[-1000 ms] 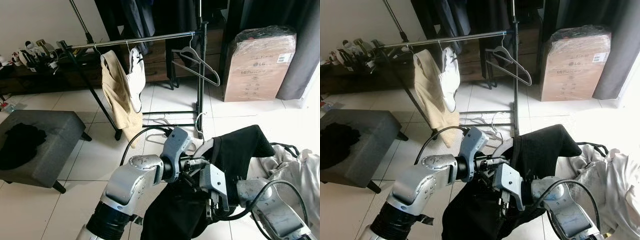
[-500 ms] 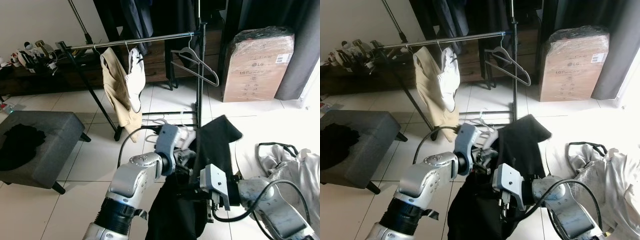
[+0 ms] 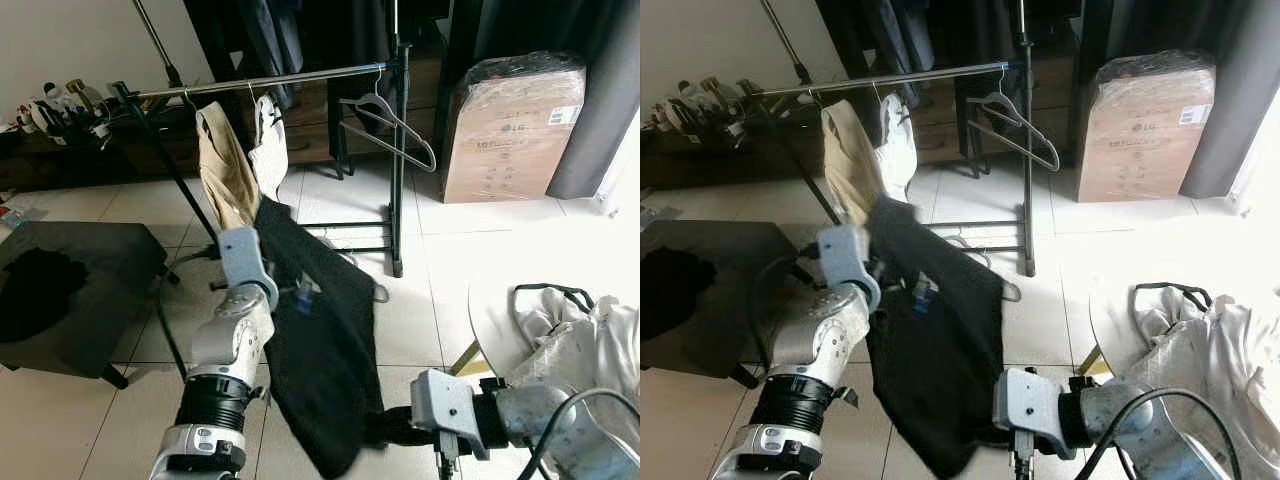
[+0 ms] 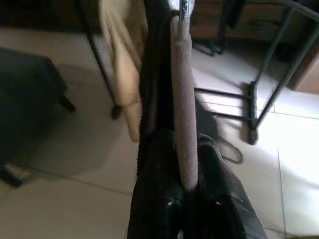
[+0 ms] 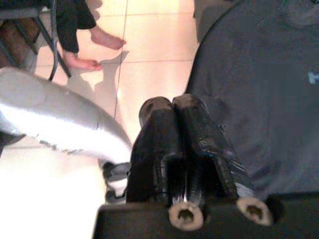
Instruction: Hang hanger
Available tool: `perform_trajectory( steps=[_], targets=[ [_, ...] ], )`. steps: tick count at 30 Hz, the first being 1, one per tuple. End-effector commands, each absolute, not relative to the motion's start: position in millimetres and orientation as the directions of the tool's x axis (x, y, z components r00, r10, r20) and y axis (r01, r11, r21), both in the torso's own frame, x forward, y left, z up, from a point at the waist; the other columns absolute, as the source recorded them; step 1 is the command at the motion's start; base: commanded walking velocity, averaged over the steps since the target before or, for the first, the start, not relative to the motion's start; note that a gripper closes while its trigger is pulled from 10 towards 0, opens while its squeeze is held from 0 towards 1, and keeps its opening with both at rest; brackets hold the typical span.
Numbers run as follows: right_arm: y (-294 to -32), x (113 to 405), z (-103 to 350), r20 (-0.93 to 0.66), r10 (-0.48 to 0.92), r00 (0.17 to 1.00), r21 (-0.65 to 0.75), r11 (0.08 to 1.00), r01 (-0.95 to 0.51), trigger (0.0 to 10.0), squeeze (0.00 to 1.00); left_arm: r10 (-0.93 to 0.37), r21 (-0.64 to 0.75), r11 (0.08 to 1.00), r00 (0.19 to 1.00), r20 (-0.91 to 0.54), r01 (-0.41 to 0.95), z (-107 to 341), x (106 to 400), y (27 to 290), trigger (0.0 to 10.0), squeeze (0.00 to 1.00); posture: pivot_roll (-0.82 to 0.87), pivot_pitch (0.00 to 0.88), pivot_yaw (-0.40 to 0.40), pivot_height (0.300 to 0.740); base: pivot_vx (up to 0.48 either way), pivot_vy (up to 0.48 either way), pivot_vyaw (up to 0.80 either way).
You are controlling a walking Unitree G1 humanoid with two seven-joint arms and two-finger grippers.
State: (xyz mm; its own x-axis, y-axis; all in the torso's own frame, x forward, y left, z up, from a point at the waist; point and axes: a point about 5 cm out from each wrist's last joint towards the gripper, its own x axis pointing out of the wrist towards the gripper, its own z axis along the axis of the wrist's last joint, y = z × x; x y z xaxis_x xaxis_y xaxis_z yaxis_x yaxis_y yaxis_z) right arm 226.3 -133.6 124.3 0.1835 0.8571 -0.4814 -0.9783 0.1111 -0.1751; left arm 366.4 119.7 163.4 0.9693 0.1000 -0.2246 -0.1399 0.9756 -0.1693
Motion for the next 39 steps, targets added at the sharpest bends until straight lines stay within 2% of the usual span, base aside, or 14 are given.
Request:
perform_trajectory(
  steps=[1,5,6,7,8,10,15,17,18,19,20,27,35,39],
  targets=[
    [-129,225,125,-0.454,0.870,0.190,-0.175,0.122,-0.977,0.0,0.00,-0.003,-0.170,0.985,0.974,-0.228,-0.037,166,368,107,0.0,0.00,-0.17,0.152,0.163,0.740,0.000,0.000,0.00],
    [-131,239,126,-0.436,0.851,0.294,-0.238,0.207,-0.949,0.0,0.00,-0.179,-0.162,0.976,0.956,-0.232,0.144,164,364,86,0.0,0.00,-0.17,0.151,0.163,0.740,0.000,0.000,0.00],
    [-130,247,126,-0.408,0.845,0.346,-0.242,0.265,-0.933,2.9,0.00,-0.284,-0.151,0.955,0.934,-0.218,0.255,166,360,75,0.0,0.00,-0.17,0.150,0.163,0.740,0.000,0.000,0.00],
    [-130,251,125,-0.400,0.840,0.367,-0.250,0.285,-0.925,3.6,0.00,-0.370,-0.148,0.927,0.905,-0.212,0.345,167,357,68,0.0,0.00,-0.17,0.148,0.164,0.740,0.000,0.000,0.00],
    [-131,255,123,-0.400,0.826,0.396,-0.258,0.313,-0.914,10.0,0.00,-0.471,-0.135,0.882,0.858,-0.205,0.452,169,352,61,0.0,0.00,-0.17,0.148,0.164,0.740,0.000,0.000,0.00],
    [-135,266,118,-0.416,0.776,0.475,-0.282,0.386,-0.878,10.0,0.00,-0.620,-0.076,0.783,0.761,-0.191,0.618,170,342,55,0.0,0.00,-0.16,0.144,0.165,0.740,0.000,0.000,0.00],
    [-135,279,116,-0.392,0.707,0.589,-0.319,0.497,-0.807,10.0,0.00,-0.650,-0.084,0.752,0.712,-0.266,0.654,159,338,73,0.0,0.00,-0.16,0.135,0.169,0.740,0.000,0.000,0.00],
    [-133,285,115,-0.377,0.639,0.670,-0.320,0.589,-0.742,10.0,0.00,-0.668,-0.089,0.733,0.689,-0.283,0.674,154,337,84,0.0,0.00,-0.16,0.130,0.169,0.740,0.000,0.000,0.00],
    [-134,288,114,-0.369,0.600,0.710,-0.312,0.640,-0.703,10.0,0.64,-0.682,-0.085,0.718,0.675,-0.283,0.690,153,337,87,0.0,0.00,-0.16,0.127,0.170,0.740,0.000,0.000,0.00],
    [-134,290,113,-0.364,0.574,0.734,-0.304,0.671,-0.676,10.0,0.64,-0.691,-0.083,0.708,0.665,-0.282,0.701,153,336,89,0.0,0.00,-0.16,0.126,0.171,0.740,0.000,0.000,0.00],
    [-137,293,111,-0.352,0.489,0.798,-0.261,0.767,-0.586,10.0,1.00,-0.710,-0.092,0.692,0.651,-0.269,0.716,155,336,96,0.0,0.00,-0.16,0.122,0.173,0.740,0.000,0.000,0.00],
    [-139,282,111,-0.334,0.267,0.904,-0.164,0.928,-0.335,10.0,1.00,-0.692,-0.208,0.722,0.686,-0.226,0.660,156,344,118,0.0,0.00,-0.18,0.111,0.177,0.740,0.000,0.000,0.00],
    [-136,278,128,-0.291,-0.030,0.956,-0.016,1.000,0.027,10.0,1.00,-0.836,-0.320,0.542,0.536,-0.115,0.777,161,335,101,0.0,0.00,-0.20,0.113,0.185,0.740,0.000,0.000,0.00],
    [-116,269,139,-0.289,0.063,0.955,0.022,0.998,-0.059,10.0,1.00,-0.865,-0.312,0.501,0.477,-0.155,0.807,154,332,94,0.0,0.00,-0.21,0.111,0.187,0.740,0.000,0.000,0.00]
  ],
)
